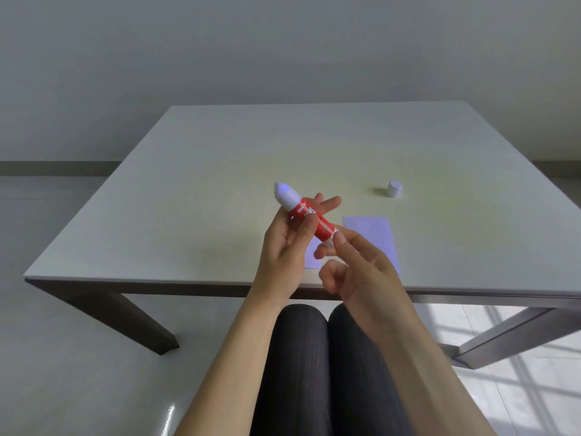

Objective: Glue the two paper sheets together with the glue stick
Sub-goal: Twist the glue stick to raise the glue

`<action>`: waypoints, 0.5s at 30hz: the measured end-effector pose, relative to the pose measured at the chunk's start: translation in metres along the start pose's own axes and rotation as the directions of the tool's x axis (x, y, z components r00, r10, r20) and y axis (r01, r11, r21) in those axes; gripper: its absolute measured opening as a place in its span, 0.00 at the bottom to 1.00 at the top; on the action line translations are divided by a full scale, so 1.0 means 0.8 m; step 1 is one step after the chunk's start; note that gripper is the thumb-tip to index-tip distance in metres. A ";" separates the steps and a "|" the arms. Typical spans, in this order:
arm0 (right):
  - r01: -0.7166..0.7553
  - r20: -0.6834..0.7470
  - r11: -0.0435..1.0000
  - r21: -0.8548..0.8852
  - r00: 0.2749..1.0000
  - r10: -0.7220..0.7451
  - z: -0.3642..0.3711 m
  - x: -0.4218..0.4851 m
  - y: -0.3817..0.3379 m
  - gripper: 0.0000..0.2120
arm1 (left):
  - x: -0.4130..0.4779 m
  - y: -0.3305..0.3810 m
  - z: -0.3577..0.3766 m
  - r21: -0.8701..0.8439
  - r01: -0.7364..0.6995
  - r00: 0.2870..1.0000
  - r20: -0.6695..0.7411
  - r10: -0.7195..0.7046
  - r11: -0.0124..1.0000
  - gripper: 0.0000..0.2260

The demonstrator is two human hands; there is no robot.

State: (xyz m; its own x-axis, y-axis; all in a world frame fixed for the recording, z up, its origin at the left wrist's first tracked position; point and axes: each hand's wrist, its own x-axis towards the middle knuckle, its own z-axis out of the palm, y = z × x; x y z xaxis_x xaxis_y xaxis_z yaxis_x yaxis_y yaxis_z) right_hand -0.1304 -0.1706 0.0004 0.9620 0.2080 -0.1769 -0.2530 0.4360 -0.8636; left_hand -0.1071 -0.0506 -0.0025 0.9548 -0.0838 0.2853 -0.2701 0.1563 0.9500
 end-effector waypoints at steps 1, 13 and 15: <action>0.017 -0.001 0.999 0.039 1.000 -0.017 -0.002 0.000 -0.001 0.14 | 0.000 -0.001 0.000 0.001 -0.006 1.000 0.003 0.006 1.000 0.12; 0.031 0.102 0.992 0.126 0.994 -0.044 0.000 0.000 -0.005 0.19 | 0.003 0.000 0.002 0.015 0.042 0.992 0.117 -0.044 0.999 0.13; -0.036 0.033 0.977 0.209 0.999 0.029 -0.005 0.010 -0.015 0.09 | 0.014 0.003 -0.013 0.186 0.018 0.985 0.168 -0.050 0.982 0.20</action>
State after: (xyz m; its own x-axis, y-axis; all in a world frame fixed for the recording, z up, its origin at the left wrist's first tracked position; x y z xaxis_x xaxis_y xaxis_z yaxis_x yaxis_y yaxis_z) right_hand -0.1190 -0.1777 0.0071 0.9502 0.2499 -0.1864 -0.3031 0.6015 -0.7392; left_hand -0.0954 -0.0414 0.0016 0.9327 -0.2553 0.2549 -0.2714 -0.0313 0.9619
